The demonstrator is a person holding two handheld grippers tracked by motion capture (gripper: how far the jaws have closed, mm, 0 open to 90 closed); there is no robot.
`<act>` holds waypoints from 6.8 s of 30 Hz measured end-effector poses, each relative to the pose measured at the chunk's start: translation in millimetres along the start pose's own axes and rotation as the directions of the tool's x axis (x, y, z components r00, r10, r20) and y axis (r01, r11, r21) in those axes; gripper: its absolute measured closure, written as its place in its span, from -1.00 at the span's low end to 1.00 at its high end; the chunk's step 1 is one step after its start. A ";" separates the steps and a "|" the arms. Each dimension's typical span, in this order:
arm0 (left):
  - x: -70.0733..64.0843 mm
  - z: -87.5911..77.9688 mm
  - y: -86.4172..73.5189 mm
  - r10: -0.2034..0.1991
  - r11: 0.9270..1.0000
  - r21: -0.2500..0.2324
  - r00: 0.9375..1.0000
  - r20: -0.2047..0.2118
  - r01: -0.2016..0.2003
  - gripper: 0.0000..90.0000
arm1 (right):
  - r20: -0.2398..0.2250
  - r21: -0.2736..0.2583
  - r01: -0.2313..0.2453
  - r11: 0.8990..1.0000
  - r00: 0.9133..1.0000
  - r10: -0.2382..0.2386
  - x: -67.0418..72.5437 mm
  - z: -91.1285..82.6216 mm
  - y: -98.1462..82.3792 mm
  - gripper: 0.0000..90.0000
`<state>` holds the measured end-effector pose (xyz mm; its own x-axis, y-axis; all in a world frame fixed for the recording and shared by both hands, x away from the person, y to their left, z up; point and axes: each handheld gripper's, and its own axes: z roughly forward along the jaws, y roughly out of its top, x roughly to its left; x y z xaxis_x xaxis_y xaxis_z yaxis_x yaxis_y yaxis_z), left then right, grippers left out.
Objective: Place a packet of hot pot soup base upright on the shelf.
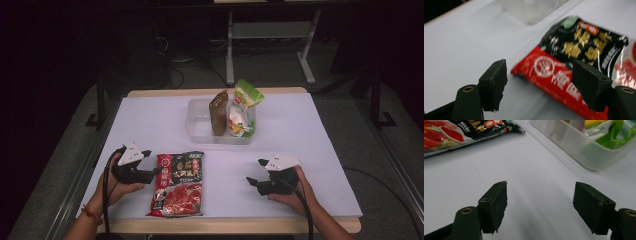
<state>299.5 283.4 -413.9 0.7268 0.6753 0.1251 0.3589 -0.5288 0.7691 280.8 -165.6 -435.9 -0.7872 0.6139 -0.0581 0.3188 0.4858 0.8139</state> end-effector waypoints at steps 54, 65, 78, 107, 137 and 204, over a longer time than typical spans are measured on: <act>-28.2 37.0 -8.9 0.013 0.996 0.086 0.986 0.165 -0.028 0.42 | -0.358 0.143 -0.235 0.962 0.894 0.271 39.7 99.3 47.2 -0.44; -32.3 46.3 -2.6 0.016 0.997 0.073 0.986 0.163 -0.028 0.38 | -0.273 0.064 -0.253 0.965 0.926 0.260 19.0 87.5 43.1 0.45; -22.3 48.2 -6.3 -0.068 0.996 0.062 0.989 0.134 0.060 0.05 | -0.238 -0.004 -0.250 0.968 0.941 0.242 26.1 81.1 42.9 0.68; -3.3 31.4 -4.5 -0.241 0.960 -0.055 0.913 0.328 0.273 -0.58 | -0.221 -0.098 -0.201 0.975 0.959 0.176 36.1 70.3 45.2 0.75; -24.7 52.8 29.1 -0.156 0.974 -0.062 0.839 0.521 0.220 0.13 | -0.212 -0.188 -0.112 0.976 0.975 0.071 42.4 53.3 53.5 0.75; -30.5 -7.1 79.2 -0.121 0.889 -0.407 0.965 0.231 0.208 0.83 | 0.152 -0.073 -0.128 0.989 0.979 0.138 -33.2 -34.3 -21.8 -0.46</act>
<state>301.5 224.5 -352.4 0.7937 0.5971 -0.1166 0.2323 -0.1203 0.9652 281.9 -218.0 -431.9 -0.6464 0.7623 -0.0327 0.3775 0.3568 0.8545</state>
